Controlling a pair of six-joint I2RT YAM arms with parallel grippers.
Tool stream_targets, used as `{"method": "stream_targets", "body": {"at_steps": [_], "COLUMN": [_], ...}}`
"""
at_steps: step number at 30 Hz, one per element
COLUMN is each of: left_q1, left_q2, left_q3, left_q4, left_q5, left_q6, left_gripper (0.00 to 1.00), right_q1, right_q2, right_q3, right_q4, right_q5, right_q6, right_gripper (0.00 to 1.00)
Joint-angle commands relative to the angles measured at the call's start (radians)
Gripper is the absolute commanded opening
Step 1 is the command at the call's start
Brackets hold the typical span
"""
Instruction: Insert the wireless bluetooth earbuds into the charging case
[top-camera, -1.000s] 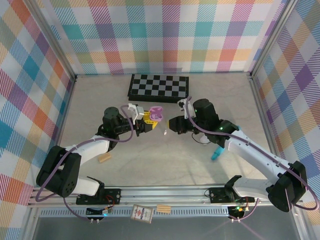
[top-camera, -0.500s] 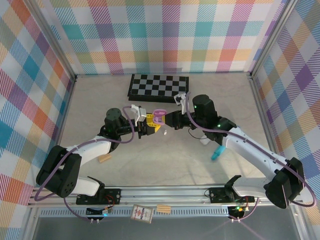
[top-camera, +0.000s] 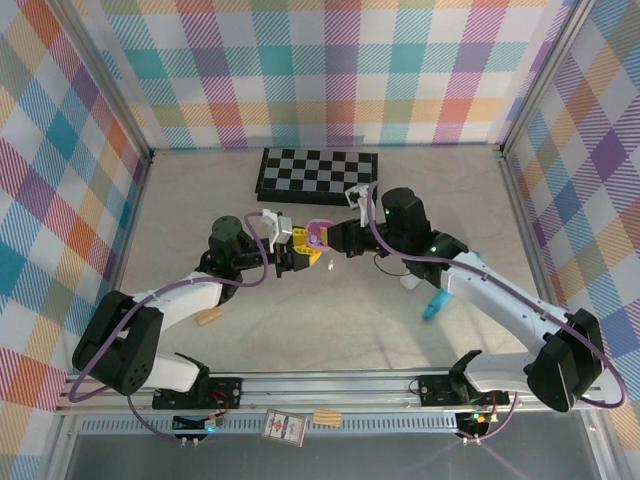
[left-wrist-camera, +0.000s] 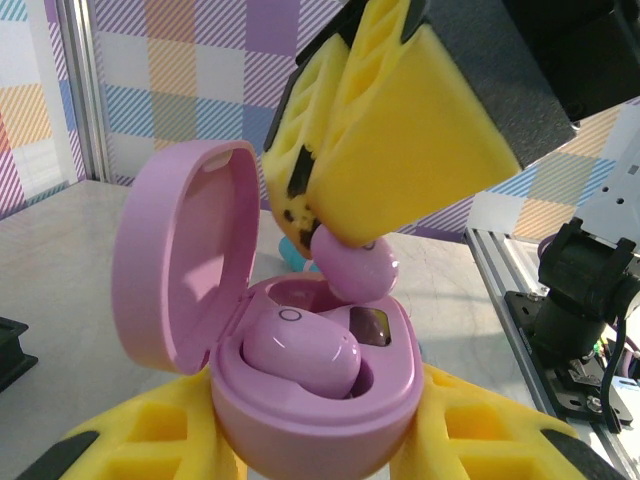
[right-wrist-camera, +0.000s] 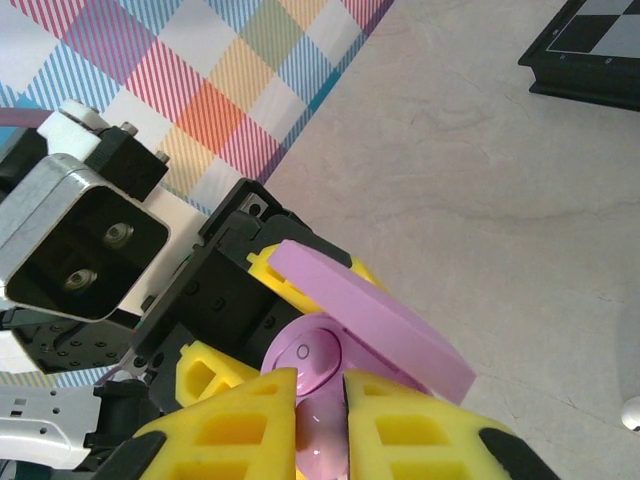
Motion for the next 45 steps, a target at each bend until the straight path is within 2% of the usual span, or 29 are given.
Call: {"method": "stream_targets", "body": {"at_steps": [1,7,13,23,30,38,41,45], "left_q1": [-0.009,-0.009,-0.007,-0.007,-0.006,-0.006,-0.007,-0.007], "left_q2": [-0.012,-0.015,-0.015,-0.013,-0.010,-0.014,-0.021,-0.043], "left_q3": [0.029,0.030,0.037,0.041,0.039,0.029,0.016,0.015], "left_q4": [0.019,0.003,-0.003,-0.011,-0.004,0.021,0.031,-0.052], "left_q5": [0.041,0.040,0.031,0.026,0.023,0.009,-0.003,-0.034], "left_q6": [0.018,0.029,0.030,0.035,0.034,0.036,0.056,0.142], "left_gripper": [0.29,0.29,0.29,0.29,0.29,0.29,0.29,0.28], "right_q1": [-0.005,-0.005,-0.005,-0.005,-0.005,-0.006,-0.006,-0.025], "right_q2": [0.019,0.021,0.013,-0.004,-0.037,-0.088,-0.112,-0.087], "right_q3": [0.028,0.024,0.031,0.041,0.040,0.018,0.010,0.072], "right_q4": [0.036,0.033,-0.004,-0.037,-0.044,-0.054,-0.043,-0.097], "right_q5": [-0.001,0.022,0.043,0.068,0.099,0.139,0.175,0.213], "right_q6": [-0.018,-0.031,-0.049,-0.056,-0.060,-0.048,-0.016,0.060], "right_gripper": [0.18,0.18,0.27,0.34,0.47,0.56,0.62,0.71]}}
